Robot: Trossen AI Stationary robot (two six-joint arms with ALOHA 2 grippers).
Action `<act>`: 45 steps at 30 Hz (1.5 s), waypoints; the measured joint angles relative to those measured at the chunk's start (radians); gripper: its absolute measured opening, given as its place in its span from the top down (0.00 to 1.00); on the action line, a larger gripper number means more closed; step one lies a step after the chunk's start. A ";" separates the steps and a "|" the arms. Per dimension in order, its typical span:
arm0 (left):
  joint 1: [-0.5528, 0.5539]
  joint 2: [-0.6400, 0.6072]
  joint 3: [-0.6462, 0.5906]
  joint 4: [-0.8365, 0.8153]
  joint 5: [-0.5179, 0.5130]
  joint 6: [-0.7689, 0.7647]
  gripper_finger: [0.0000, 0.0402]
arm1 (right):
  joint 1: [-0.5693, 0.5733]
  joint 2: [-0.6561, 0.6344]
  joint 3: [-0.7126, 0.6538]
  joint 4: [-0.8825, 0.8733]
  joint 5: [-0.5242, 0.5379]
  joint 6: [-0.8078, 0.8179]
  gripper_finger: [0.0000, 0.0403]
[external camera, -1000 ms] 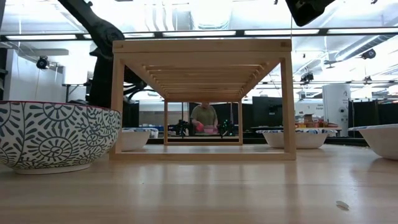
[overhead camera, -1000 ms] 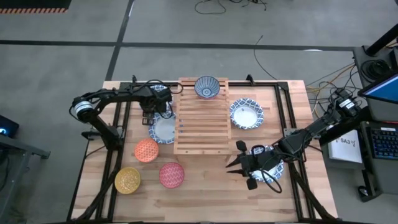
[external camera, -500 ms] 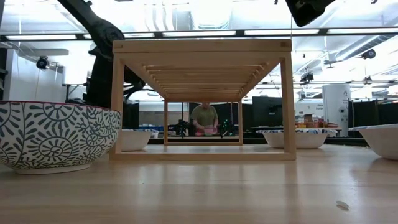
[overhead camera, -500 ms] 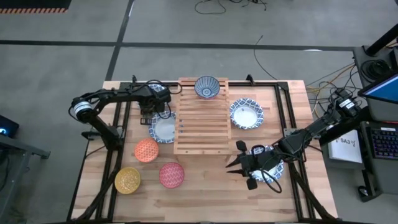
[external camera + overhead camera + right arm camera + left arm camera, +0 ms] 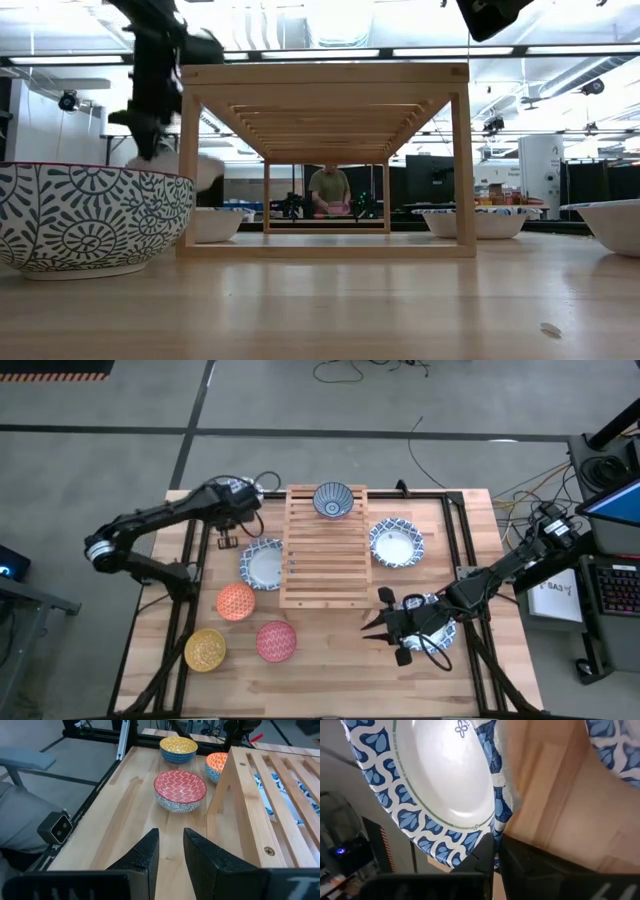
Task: Place and stack bowls onto a shelf
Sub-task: Put the top left white patterned bowl on the shelf
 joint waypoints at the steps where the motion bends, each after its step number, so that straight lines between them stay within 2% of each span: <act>1: -0.003 -0.021 0.014 -0.017 -0.001 -0.014 1.00 | 0.000 0.000 0.000 -0.002 0.000 -0.001 0.81; 8: -0.032 -0.132 0.122 -0.106 0.000 -0.145 1.00 | 0.000 0.000 0.000 -0.002 0.000 -0.009 0.82; 13: -0.109 -0.188 0.230 -0.162 0.038 -0.259 1.00 | 0.000 0.000 0.000 -0.002 0.000 -0.010 0.81; 17: -0.215 -0.216 0.323 -0.187 0.136 -0.334 1.00 | 0.000 0.000 0.000 -0.002 0.000 -0.011 0.82; 21: -0.348 -0.224 0.408 -0.227 0.173 -0.419 1.00 | 0.000 0.000 0.000 -0.003 0.000 -0.011 0.83; 26: -0.549 -0.223 0.438 -0.181 0.238 -0.463 1.00 | 0.000 0.000 0.000 -0.002 0.001 -0.018 0.83; 30: -0.705 -0.196 0.434 -0.083 0.234 -0.469 1.00 | 0.000 0.000 0.000 -0.003 0.000 -0.018 0.83; 35: -0.837 -0.125 0.434 0.040 0.160 -0.460 1.00 | 0.006 -0.005 0.000 -0.003 0.000 -0.024 0.82; 42: -0.860 0.000 0.433 0.095 0.154 -0.451 1.00 | 0.065 -0.027 0.002 0.026 0.000 -0.092 0.81; 45: -0.858 0.053 0.433 0.108 0.102 -0.426 1.00 | 0.097 -0.041 0.003 0.054 0.000 -0.123 0.81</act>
